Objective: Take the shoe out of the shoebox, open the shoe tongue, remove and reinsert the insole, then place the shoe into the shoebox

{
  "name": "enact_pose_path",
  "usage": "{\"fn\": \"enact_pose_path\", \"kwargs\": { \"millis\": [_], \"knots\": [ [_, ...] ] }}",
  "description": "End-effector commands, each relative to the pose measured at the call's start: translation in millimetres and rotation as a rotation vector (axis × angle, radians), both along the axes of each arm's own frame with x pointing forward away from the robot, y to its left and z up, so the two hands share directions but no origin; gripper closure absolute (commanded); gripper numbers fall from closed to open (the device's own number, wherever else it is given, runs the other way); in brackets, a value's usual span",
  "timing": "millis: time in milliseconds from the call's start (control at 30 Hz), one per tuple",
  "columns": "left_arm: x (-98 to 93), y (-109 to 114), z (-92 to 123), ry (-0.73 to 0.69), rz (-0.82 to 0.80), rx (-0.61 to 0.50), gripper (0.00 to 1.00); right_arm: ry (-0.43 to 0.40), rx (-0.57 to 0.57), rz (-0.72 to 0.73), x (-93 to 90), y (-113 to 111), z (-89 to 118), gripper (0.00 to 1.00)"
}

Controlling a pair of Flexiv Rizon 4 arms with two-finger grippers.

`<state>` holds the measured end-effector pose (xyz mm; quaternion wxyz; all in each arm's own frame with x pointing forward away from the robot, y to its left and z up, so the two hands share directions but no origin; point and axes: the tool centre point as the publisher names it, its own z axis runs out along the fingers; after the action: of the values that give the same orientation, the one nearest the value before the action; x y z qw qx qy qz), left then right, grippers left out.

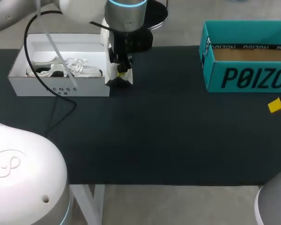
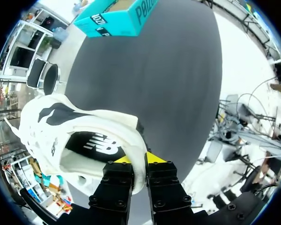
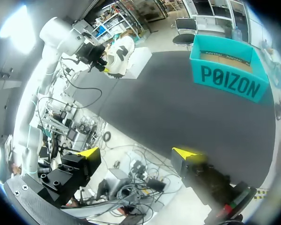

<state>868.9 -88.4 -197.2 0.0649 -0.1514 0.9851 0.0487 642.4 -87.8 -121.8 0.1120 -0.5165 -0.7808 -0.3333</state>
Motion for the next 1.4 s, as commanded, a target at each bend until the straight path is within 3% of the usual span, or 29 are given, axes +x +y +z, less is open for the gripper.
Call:
{"fn": "enact_pose_path", "kwargs": {
  "millis": [33,133,267,400,600,933,1000,1400],
  "knots": [
    [-0.5,1.1,0.9,-0.003,-0.001,-0.003,1.00,-0.009,0.001,-0.008,-6.4,-0.5,-2.0,0.00],
    [-3.3,1.9,6.6,-0.018,-0.056,0.002,1.00,-0.009,0.001,-0.008,-6.4,-0.5,-2.0,0.00],
    [5.4,24.6,19.8,-0.018,-0.160,0.007,1.00,-0.009,0.001,-0.008,-6.4,-0.5,-2.0,0.00],
    [25.0,61.5,21.0,-0.044,-0.239,0.083,1.00,-0.009,0.001,-0.008,-6.4,-0.5,-2.0,0.00],
    [57.9,119.0,31.9,-0.026,-0.399,0.057,1.00,-0.009,0.001,-0.008,-6.4,-0.5,-2.0,0.00],
    [122.1,203.4,55.9,-0.064,-0.564,0.152,1.00,-0.009,0.001,-0.008,-6.4,-0.5,-2.0,0.00],
    [129.7,213.0,57.6,-0.054,-0.571,0.195,1.00,-0.009,0.001,-0.008,-6.4,-0.5,-2.0,0.00],
    [129.7,213.0,57.6,-0.054,-0.571,0.195,1.00,-0.009,0.001,-0.008,-6.4,-0.5,-2.0,0.00]
  ]
}}
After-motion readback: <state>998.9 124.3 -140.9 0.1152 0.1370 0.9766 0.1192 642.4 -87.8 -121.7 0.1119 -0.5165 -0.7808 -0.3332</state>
